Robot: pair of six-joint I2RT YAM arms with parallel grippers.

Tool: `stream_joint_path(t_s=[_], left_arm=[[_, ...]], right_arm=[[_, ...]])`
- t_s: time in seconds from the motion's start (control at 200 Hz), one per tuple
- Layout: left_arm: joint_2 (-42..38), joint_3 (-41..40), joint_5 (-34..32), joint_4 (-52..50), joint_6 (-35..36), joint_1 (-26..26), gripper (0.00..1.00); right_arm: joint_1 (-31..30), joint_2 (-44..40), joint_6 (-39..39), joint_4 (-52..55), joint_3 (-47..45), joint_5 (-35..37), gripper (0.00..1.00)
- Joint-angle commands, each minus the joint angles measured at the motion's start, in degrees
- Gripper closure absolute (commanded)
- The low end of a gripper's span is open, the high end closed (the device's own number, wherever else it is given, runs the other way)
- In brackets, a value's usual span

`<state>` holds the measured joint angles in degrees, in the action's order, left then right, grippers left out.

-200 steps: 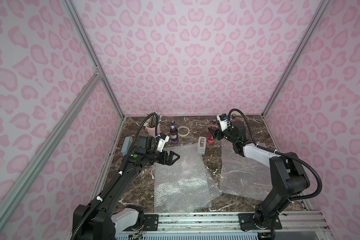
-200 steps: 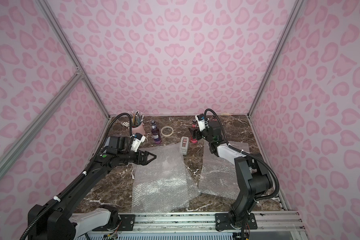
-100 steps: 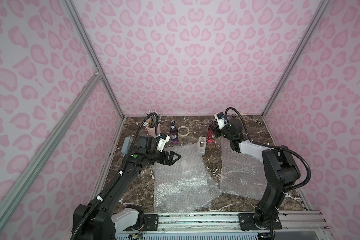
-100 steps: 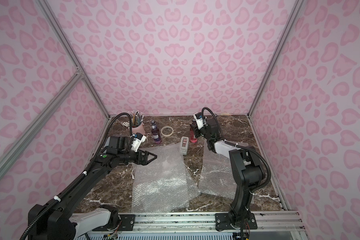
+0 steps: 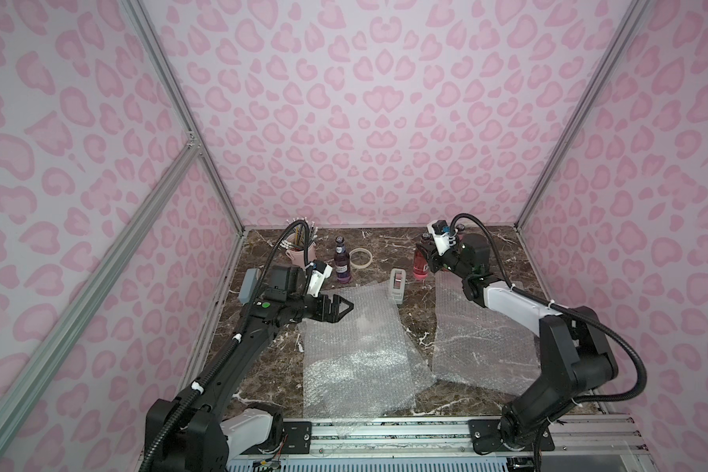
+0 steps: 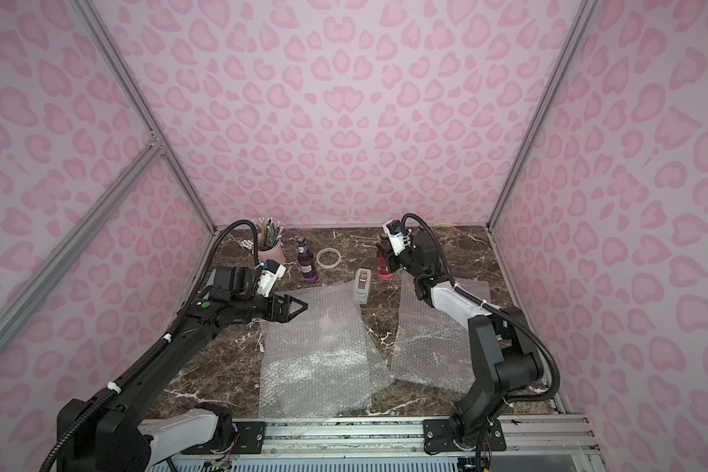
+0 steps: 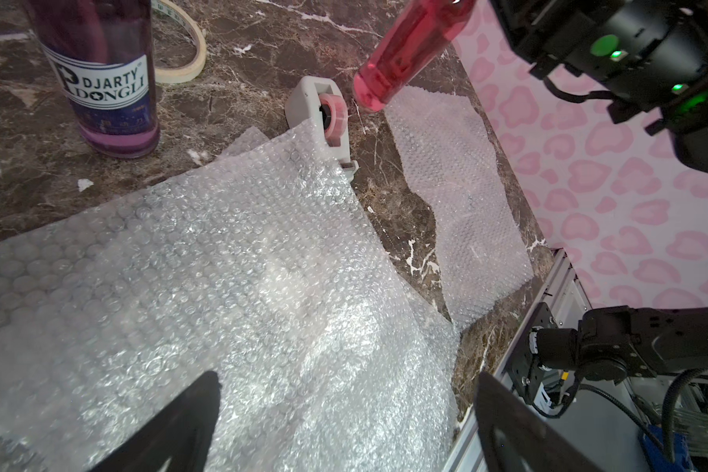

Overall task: Wrap wine bottles in bubble wrap
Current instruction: Pick up the wine bottle from the center of the board, then place the wine bottle on the bubble wrap.

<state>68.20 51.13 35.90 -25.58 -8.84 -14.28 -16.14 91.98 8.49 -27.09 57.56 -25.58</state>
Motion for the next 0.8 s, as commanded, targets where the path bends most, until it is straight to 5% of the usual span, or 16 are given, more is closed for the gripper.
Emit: stream_joint_path(t_s=[0.0, 0.415, 0.795], left_arm=[[0.85, 0.63, -1.45, -0.92, -1.67, 0.27, 0.02], [2.80, 0.17, -2.75, -1.73, -4.68, 0.80, 0.02], [5.44, 0.50, -3.19, -0.98, -7.02, 0.87, 0.02]], right_arm=[[-0.56, -5.95, 0.34, -4.60, -2.59, -3.43, 0.96], [-17.27, -30.10, -3.76, 7.71, -18.27, -5.29, 0.96], [-25.91, -34.24, -4.94, 8.00, -25.82, 1.85, 0.96]])
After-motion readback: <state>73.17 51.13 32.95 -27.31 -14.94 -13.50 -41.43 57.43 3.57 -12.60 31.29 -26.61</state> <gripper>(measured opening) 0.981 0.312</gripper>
